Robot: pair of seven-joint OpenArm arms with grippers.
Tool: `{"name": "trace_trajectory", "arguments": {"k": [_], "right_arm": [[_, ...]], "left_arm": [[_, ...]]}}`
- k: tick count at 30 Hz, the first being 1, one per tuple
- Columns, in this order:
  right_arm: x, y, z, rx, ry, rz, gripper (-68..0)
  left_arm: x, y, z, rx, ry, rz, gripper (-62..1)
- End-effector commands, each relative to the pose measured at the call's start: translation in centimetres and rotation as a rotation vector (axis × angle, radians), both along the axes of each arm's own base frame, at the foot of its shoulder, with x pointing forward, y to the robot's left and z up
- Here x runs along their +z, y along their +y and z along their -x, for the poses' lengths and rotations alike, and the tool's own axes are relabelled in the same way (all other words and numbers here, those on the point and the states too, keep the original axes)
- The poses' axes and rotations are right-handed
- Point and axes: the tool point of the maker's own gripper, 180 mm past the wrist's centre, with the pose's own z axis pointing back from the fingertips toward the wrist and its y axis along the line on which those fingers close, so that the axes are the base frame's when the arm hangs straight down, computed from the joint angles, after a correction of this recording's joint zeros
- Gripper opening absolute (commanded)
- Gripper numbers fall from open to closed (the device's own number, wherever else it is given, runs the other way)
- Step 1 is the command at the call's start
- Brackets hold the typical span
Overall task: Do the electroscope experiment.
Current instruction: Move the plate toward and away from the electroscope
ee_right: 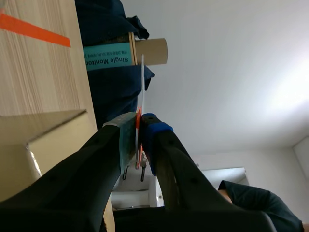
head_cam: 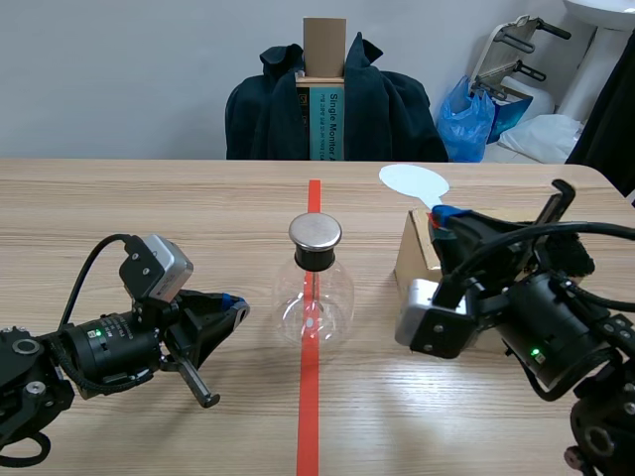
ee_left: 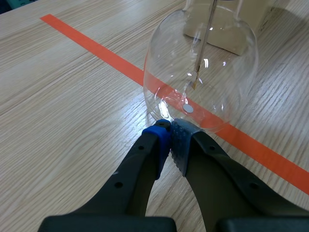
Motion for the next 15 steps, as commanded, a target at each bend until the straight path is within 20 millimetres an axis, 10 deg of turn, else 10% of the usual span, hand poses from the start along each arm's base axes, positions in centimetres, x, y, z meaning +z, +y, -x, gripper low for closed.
{"name": "trace_trajectory", "arguments": {"k": [1, 9, 15], "right_arm": [[1.8, -0.5, -0.7, -0.015, -0.051, -0.022, -66.7], [4.1, -3.6, -2.0, -0.093, -0.136, -0.016, -66.7], [10.2, -6.0, -2.2, -0.134, -0.305, -0.056, -66.7]], "left_arm": [[1.3, -0.2, -0.8, 0.0, -0.036, 0.023, -58.1], [1.3, -0.2, -0.8, 0.0, -0.036, 0.023, -58.1], [1.3, -0.2, -0.8, 0.0, -0.036, 0.023, -58.1]]}}
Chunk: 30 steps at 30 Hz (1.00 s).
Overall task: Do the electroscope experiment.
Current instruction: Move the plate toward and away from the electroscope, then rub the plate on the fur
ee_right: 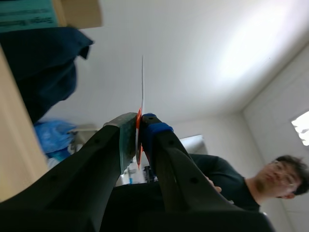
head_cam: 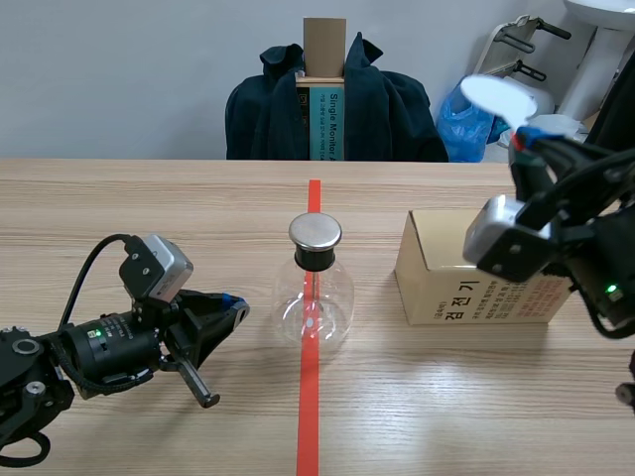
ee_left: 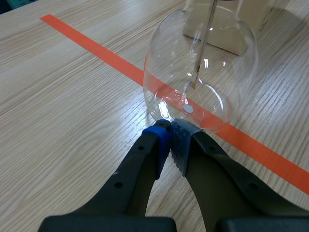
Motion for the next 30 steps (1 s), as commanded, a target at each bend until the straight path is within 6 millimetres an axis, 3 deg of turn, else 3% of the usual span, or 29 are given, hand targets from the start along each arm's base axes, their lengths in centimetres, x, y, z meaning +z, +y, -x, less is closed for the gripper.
{"name": "trace_trajectory", "arguments": {"k": [1, 6, 11, 14, 18, 21, 27, 30], "right_arm": [[4.2, -0.7, 0.0, 0.0, -0.114, -0.008, -66.7], [12.5, -2.7, 1.1, -0.039, -0.323, -0.065, -66.7], [19.9, -4.6, 3.6, -0.078, -0.528, -0.114, -66.7], [22.5, -5.4, 5.0, -0.096, -0.609, -0.124, -66.7], [24.5, -6.3, 6.2, -0.123, -0.676, -0.107, -66.7], [25.6, -7.0, 6.9, -0.14, -0.712, -0.117, -66.7], [27.0, -8.6, 8.0, -0.182, -0.762, -0.123, -66.7], [27.5, -9.3, 8.3, -0.195, -0.778, -0.137, -66.7]], "left_arm": [[1.3, -0.2, -0.8, 0.0, -0.036, 0.024, -58.1], [1.3, -0.2, -0.8, 0.0, -0.036, 0.024, -58.1], [1.2, 0.0, -0.7, 0.0, -0.035, 0.019, -58.1], [1.1, 0.3, -0.4, -0.001, -0.031, 0.011, -58.1], [2.1, 0.5, 0.9, -0.04, -0.058, -0.01, -57.4], [3.8, 0.8, 2.2, -0.072, -0.1, -0.026, -44.2], [8.3, 2.3, 5.0, -0.084, -0.184, -0.03, 0.0], [10.6, 3.2, 6.3, -0.069, -0.208, -0.019, 1.4]]}}
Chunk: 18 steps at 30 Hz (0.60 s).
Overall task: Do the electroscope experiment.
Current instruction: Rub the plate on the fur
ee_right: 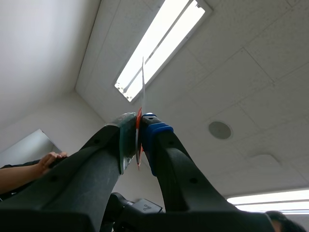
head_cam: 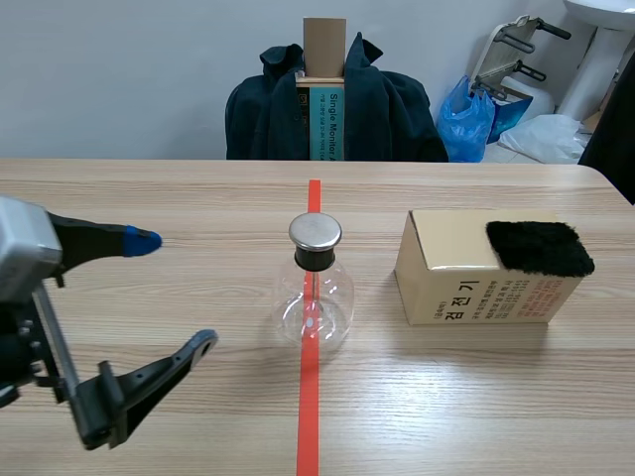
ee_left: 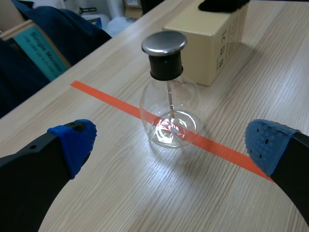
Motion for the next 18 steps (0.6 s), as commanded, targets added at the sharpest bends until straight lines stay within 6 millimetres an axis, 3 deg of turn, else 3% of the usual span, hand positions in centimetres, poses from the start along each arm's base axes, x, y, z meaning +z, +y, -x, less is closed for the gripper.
{"name": "trace_trajectory", "arguments": {"k": [1, 8, 15, 18], "right_arm": [[1.0, 0.1, 0.6, 0.006, -0.035, 0.005, -66.7], [1.6, -0.8, 1.2, -0.019, -0.058, -0.005, -66.7], [2.0, -2.3, 2.1, -0.08, -0.083, -0.028, -66.7], [1.2, -2.9, 2.1, -0.107, -0.05, -0.027, -66.7]], "left_arm": [[0.6, 0.5, 0.6, 0.014, -0.001, 0.011, 1.4], [1.5, 0.9, 2.8, 0.028, 0.019, 0.015, 1.4], [1.4, 0.9, 3.6, 0.029, 0.033, 0.013, 1.4], [1.8, 0.7, 3.9, 0.022, 0.031, 0.014, 1.4]]}}
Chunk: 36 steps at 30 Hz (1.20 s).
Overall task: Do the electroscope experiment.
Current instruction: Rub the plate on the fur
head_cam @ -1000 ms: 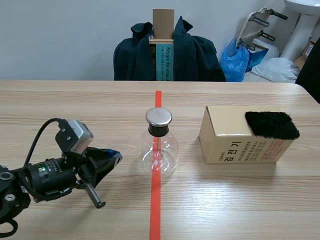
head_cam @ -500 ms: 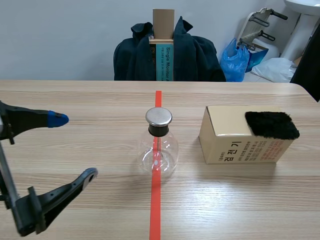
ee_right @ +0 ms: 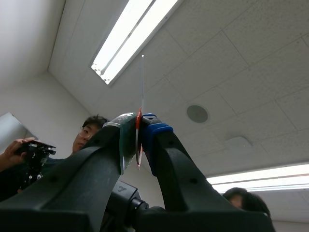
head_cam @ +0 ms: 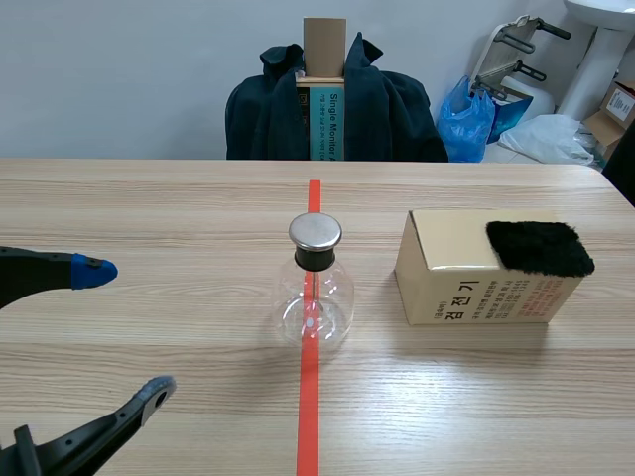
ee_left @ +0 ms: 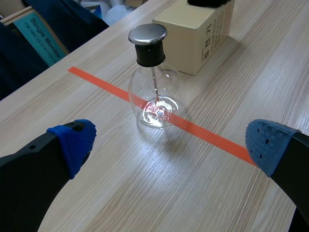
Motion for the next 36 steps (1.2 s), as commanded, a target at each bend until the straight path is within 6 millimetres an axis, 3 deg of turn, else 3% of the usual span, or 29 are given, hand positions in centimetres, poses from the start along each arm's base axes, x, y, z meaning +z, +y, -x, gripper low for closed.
{"name": "trace_trajectory", "arguments": {"k": [1, 3, 9, 16, 21, 29, 36], "right_arm": [[-0.4, 0.0, 0.2, -0.012, 0.022, 0.009, -66.7], [-1.9, -0.5, 0.1, -0.043, 0.074, 0.017, -66.7], [-9.0, -1.4, -0.9, -0.064, 0.24, 0.05, -66.7], [-20.6, -1.9, -3.6, -0.058, 0.546, 0.059, -66.7], [-27.5, -0.1, -4.6, 0.032, 0.724, 0.064, -66.7], [-32.9, 3.6, -4.9, 0.181, 0.873, 0.071, -66.7], [-36.2, 4.1, -4.5, 0.182, 0.969, 0.048, -66.7]], "left_arm": [[1.3, -0.6, -0.1, -0.002, -0.029, 0.034, 1.4], [1.3, -0.6, -0.1, -0.002, -0.03, 0.035, 1.4], [1.3, -0.6, -0.1, -0.002, -0.03, 0.035, 1.4], [1.3, -0.6, -0.1, -0.001, -0.03, 0.035, 1.4], [1.3, -0.7, -0.1, 0.0, -0.03, 0.037, 1.4], [1.3, -0.7, -0.1, 0.0, -0.03, 0.037, 1.4], [1.3, -0.7, -0.1, 0.001, -0.03, 0.04, 1.4]]}}
